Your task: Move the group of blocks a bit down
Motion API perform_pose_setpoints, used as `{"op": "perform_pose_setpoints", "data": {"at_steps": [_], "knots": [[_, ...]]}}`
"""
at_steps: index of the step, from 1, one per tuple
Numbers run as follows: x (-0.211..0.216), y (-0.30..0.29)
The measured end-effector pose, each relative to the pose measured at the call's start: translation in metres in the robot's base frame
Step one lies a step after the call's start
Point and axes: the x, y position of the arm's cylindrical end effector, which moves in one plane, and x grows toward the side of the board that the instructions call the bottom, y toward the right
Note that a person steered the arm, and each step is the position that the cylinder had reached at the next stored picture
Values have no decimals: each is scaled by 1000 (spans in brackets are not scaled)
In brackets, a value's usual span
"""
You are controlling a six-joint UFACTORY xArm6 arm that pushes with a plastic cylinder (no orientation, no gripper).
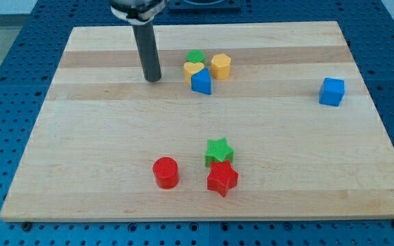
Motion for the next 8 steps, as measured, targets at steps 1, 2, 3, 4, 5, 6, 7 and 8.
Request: {"op": "perform_pose_setpoints", "data": {"at_steps": [1, 2, 3, 4, 5, 6, 7, 8], "knots": [[-33, 10], [-45, 48], [-45, 86], [-42, 100], [-34, 97], [-17, 89], [0, 77], [19, 74]]}}
